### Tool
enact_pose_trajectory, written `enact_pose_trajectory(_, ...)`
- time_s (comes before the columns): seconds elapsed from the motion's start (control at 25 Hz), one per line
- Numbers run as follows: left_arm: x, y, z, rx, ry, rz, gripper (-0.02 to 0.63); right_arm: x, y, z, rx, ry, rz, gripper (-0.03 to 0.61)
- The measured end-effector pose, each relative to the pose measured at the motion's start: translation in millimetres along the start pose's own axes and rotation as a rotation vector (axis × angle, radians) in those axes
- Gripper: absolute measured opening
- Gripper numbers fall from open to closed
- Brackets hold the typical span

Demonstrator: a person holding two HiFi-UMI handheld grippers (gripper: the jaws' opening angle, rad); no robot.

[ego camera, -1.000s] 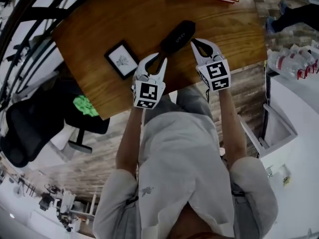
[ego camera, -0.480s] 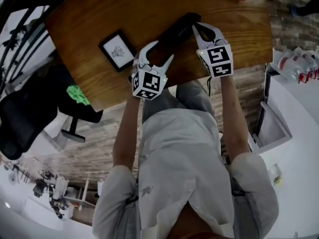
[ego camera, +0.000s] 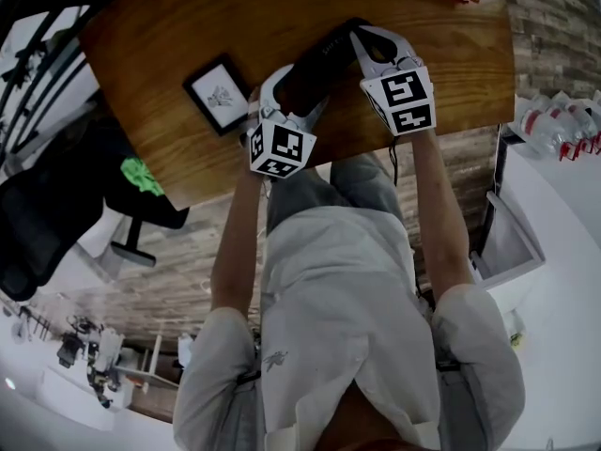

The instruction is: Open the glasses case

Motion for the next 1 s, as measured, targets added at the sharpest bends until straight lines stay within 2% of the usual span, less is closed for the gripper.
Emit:
enact_pose_trajectory(0.2,1.1,-11.7,8.8,-0.014,0.040,0.007,0.350,-8.1,-11.6,-1.9,-0.011,-0.018,-0.015,0.005)
enact_pose_trajectory(0.68,-14.5,-35.8,23.8,-0.058,0.027,0.016,0.319,-18.2,-24.8,-6.5,-0.045,-0.051,-0.030,0.005)
enact_pose_trajectory(0.8,-15.6,-35.4,25.0,-0.045,0.028,0.014,0.307,-18.1,-24.0,-7.7,-0.041,-0.054,-0.030,0.005)
enact_pose_trajectory(1.0,-20.2,-28.4,28.5,-0.024,0.090,0.006,0.296,-15.3,-5.9,2.9,-0.044,-0.026,-0.045,0.014)
Point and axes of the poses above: the fingertips, and each gripper's own axes: y backward along the fingers, z to its left, x out of its underside, the point moved 6 cm from there along y, backward along the fingers, and after that the axes turned 10 degrees about z, right-handed, at the moved point
